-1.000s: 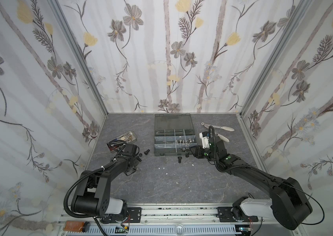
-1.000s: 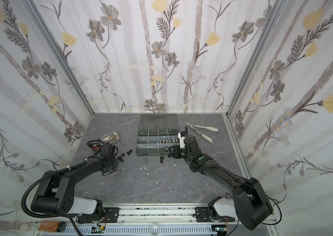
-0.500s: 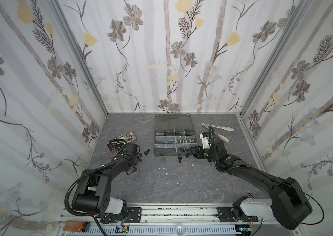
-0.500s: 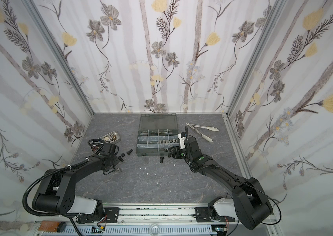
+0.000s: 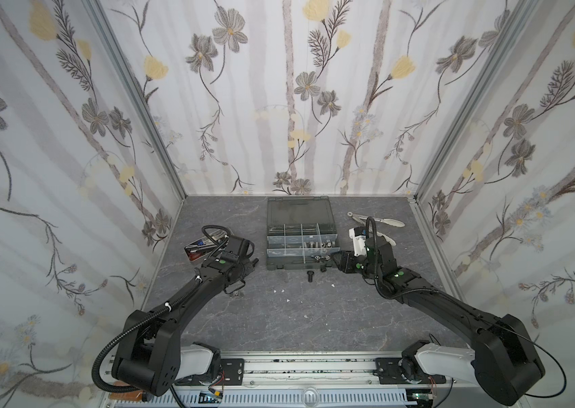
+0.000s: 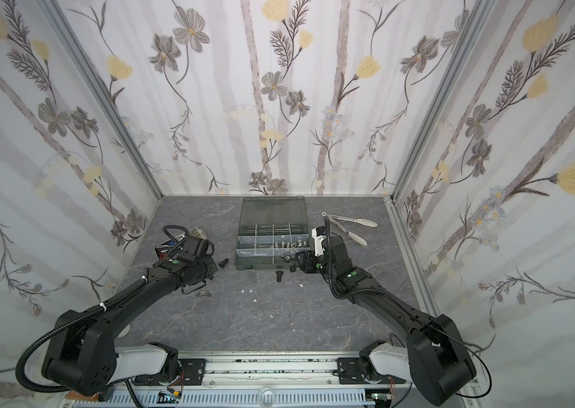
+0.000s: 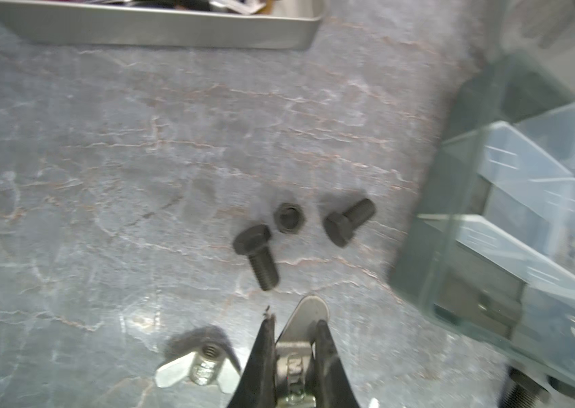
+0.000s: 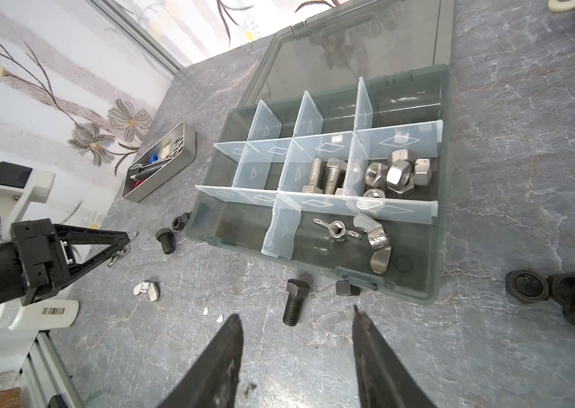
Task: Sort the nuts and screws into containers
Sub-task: 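Close the left gripper on a silver wing nut while the right arm withdraws, then carry the wing nut over the box with the left gripper and open it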
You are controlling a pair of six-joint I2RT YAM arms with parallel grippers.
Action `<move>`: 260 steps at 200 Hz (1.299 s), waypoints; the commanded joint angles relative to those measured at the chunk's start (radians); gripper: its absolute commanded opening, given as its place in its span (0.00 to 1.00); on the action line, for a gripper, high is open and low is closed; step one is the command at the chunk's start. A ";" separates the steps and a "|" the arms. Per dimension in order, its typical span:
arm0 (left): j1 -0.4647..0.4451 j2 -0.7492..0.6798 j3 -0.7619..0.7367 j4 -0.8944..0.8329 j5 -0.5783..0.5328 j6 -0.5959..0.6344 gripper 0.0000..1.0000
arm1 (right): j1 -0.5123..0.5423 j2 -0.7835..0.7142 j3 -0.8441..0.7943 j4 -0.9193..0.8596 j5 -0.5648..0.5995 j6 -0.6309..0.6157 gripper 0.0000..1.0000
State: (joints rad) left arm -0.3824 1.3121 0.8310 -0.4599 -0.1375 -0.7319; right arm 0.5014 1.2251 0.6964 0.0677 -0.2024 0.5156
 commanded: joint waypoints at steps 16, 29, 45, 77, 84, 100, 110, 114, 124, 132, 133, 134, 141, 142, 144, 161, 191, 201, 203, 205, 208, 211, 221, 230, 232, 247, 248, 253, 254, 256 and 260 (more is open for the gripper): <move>-0.134 0.070 0.130 -0.040 -0.012 -0.038 0.09 | -0.028 -0.048 -0.005 -0.030 0.008 0.004 0.52; -0.183 0.118 0.188 -0.038 -0.014 -0.043 0.09 | -0.046 -0.067 -0.014 -0.042 0.005 0.003 0.52; -0.239 0.186 0.262 -0.037 -0.017 -0.046 0.09 | -0.067 -0.087 -0.027 -0.056 -0.004 0.001 0.52; -0.324 0.324 0.394 -0.030 -0.013 -0.041 0.09 | -0.111 -0.122 -0.062 -0.069 -0.030 0.001 0.52; -0.334 0.356 0.420 -0.025 -0.005 -0.040 0.08 | -0.121 -0.127 -0.070 -0.070 -0.038 0.001 0.52; -0.360 0.425 0.492 -0.019 0.004 -0.038 0.08 | -0.136 -0.140 -0.085 -0.075 -0.051 0.001 0.52; -0.374 0.463 0.533 -0.018 0.009 -0.035 0.08 | -0.143 -0.148 -0.093 -0.078 -0.055 0.000 0.52; -0.379 0.479 0.547 -0.019 0.009 -0.035 0.08 | -0.145 -0.153 -0.096 -0.080 -0.055 -0.001 0.52; -0.384 0.515 0.587 -0.019 0.012 -0.032 0.07 | -0.149 -0.160 -0.105 -0.082 -0.059 -0.002 0.52; -0.387 0.543 0.612 -0.020 0.017 -0.031 0.07 | -0.152 -0.166 -0.110 -0.084 -0.060 -0.002 0.52; -0.387 0.547 0.615 -0.020 0.017 -0.031 0.07 | -0.153 -0.166 -0.111 -0.084 -0.060 -0.003 0.52; -0.388 0.550 0.617 -0.020 0.018 -0.031 0.07 | -0.153 -0.167 -0.111 -0.084 -0.060 -0.003 0.52; -0.389 0.573 0.639 -0.019 0.025 -0.029 0.07 | -0.153 -0.170 -0.116 -0.086 -0.060 -0.004 0.52; -0.389 0.575 0.641 -0.019 0.028 -0.029 0.07 | -0.153 -0.171 -0.116 -0.085 -0.060 -0.004 0.52; -0.390 0.581 0.648 -0.019 0.029 -0.029 0.07 | -0.154 -0.171 -0.117 -0.087 -0.061 -0.005 0.52; -0.398 0.633 0.699 -0.022 0.039 -0.024 0.07 | -0.154 -0.181 -0.125 -0.093 -0.056 -0.009 0.52; -0.404 0.716 0.768 -0.032 0.055 -0.017 0.07 | -0.156 -0.195 -0.131 -0.104 -0.042 -0.020 0.52; -0.404 0.735 0.785 -0.033 0.060 -0.016 0.06 | -0.157 -0.200 -0.132 -0.108 -0.038 -0.023 0.52; -0.403 0.738 0.789 -0.034 0.061 -0.015 0.07 | -0.157 -0.201 -0.132 -0.110 -0.038 -0.023 0.52; -0.404 0.742 0.790 -0.033 0.063 -0.015 0.07 | -0.158 -0.201 -0.131 -0.110 -0.037 -0.023 0.52; -0.404 0.746 0.793 -0.033 0.065 -0.015 0.06 | -0.157 -0.202 -0.132 -0.112 -0.036 -0.025 0.52; -0.404 0.749 0.796 -0.033 0.065 -0.015 0.06 | -0.157 -0.203 -0.132 -0.112 -0.035 -0.026 0.52; -0.404 0.759 0.805 -0.034 0.068 -0.015 0.08 | -0.157 -0.205 -0.132 -0.115 -0.032 -0.027 0.52; -0.403 0.763 0.810 -0.036 0.068 -0.013 0.13 | -0.157 -0.207 -0.131 -0.119 -0.032 -0.028 0.52; -0.403 0.763 0.813 -0.036 0.067 -0.012 0.14 | -0.157 -0.208 -0.130 -0.120 -0.034 -0.028 0.52; -0.404 0.760 0.816 -0.039 0.068 -0.011 0.25 | -0.157 -0.211 -0.125 -0.126 -0.039 -0.036 0.52; -0.404 0.760 0.816 -0.039 0.067 -0.011 0.26 | -0.157 -0.211 -0.125 -0.127 -0.039 -0.037 0.52; -0.403 0.756 0.816 -0.039 0.066 -0.011 0.31 | -0.157 -0.213 -0.124 -0.128 -0.040 -0.037 0.52; -0.403 0.754 0.816 -0.039 0.066 -0.010 0.32 | -0.157 -0.213 -0.124 -0.128 -0.041 -0.037 0.52; -0.403 0.752 0.815 -0.039 0.064 -0.009 0.34 | -0.158 -0.213 -0.124 -0.130 -0.041 -0.037 0.52; -0.403 0.748 0.815 -0.038 0.062 -0.009 0.37 | -0.155 -0.214 -0.120 -0.132 -0.043 -0.037 0.52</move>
State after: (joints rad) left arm -0.7856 2.0720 1.6344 -0.4915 -0.0738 -0.7399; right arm 0.3447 1.0191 0.5671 -0.0582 -0.2485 0.4957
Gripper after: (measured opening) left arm 0.288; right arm 0.518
